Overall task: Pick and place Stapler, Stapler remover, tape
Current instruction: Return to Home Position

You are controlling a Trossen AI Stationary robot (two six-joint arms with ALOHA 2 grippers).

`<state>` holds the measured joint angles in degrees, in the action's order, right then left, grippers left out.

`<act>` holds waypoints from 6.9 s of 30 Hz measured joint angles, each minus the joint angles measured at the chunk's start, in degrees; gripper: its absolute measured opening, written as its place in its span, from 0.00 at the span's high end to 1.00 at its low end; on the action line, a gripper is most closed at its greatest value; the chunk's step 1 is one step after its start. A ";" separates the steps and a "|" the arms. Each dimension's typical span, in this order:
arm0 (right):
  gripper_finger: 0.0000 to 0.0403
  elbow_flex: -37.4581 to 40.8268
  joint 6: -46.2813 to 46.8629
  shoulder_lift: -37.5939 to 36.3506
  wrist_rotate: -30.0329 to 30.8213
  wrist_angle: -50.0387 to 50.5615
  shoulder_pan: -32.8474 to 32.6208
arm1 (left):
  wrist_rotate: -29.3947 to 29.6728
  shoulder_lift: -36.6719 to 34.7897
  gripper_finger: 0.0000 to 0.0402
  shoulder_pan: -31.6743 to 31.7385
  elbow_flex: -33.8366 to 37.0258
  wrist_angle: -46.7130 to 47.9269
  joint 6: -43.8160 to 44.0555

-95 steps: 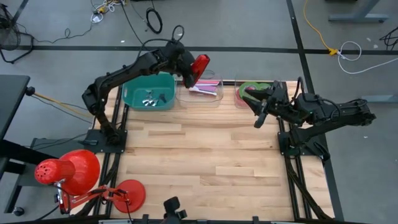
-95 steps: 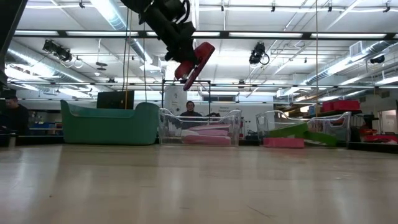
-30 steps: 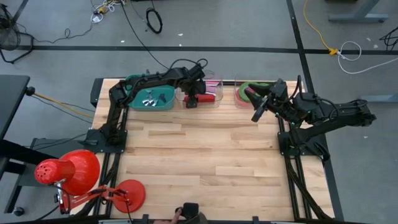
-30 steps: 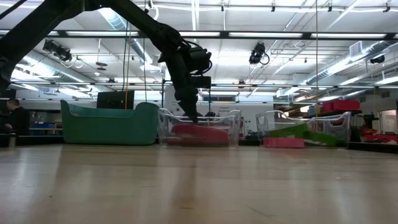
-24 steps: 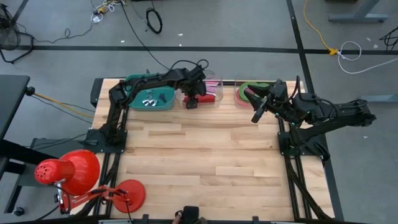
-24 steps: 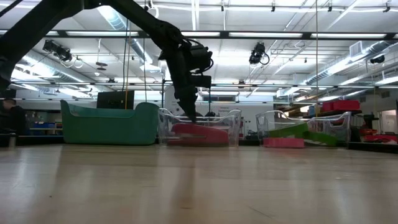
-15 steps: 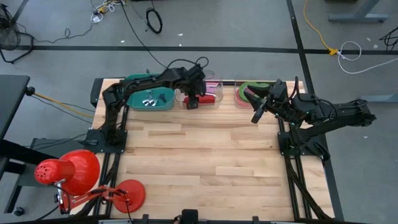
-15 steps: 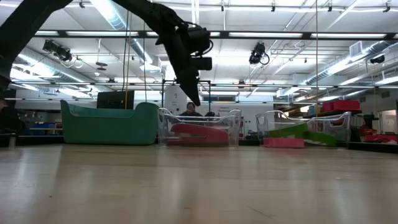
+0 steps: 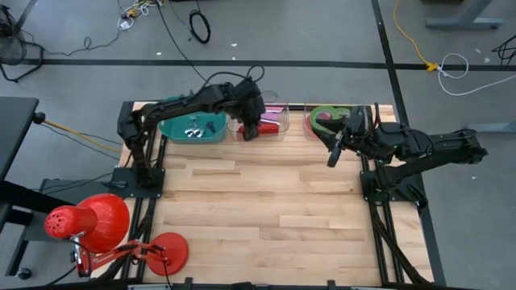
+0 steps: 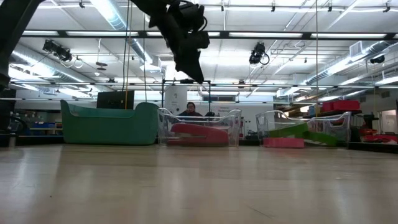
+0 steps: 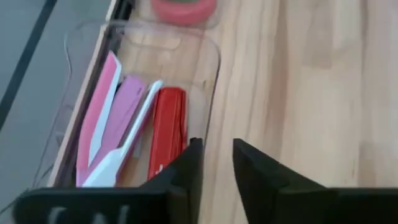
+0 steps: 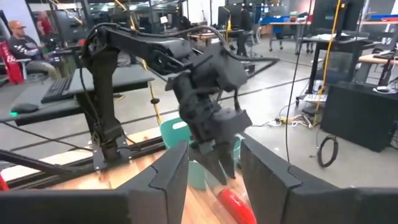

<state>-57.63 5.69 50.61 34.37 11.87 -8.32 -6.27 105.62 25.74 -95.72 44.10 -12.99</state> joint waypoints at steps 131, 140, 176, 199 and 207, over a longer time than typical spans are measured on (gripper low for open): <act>0.77 0.00 -7.96 -1.92 -2.36 0.60 0.00 | -1.90 -94.34 1.00 -25.77 95.25 -57.28 15.65; 0.77 0.00 -7.93 -1.92 -2.36 0.60 -0.02 | -1.84 -100.46 1.00 -25.77 95.27 -49.01 15.58; 0.77 0.00 -7.93 -1.92 -2.36 0.60 0.00 | 3.68 -105.25 0.98 -25.75 95.32 -47.53 18.34; 0.77 0.00 -7.94 -1.92 -2.36 0.61 -0.02 | 3.65 -105.25 0.98 -25.75 95.32 -47.91 18.34; 0.77 0.00 -7.93 -1.92 -2.38 0.60 -0.02 | 3.63 -105.25 0.98 -25.75 95.32 -47.91 18.32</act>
<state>-57.63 -2.24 48.69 31.99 12.47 -8.34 -2.63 0.36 -0.01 -0.40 -3.81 5.33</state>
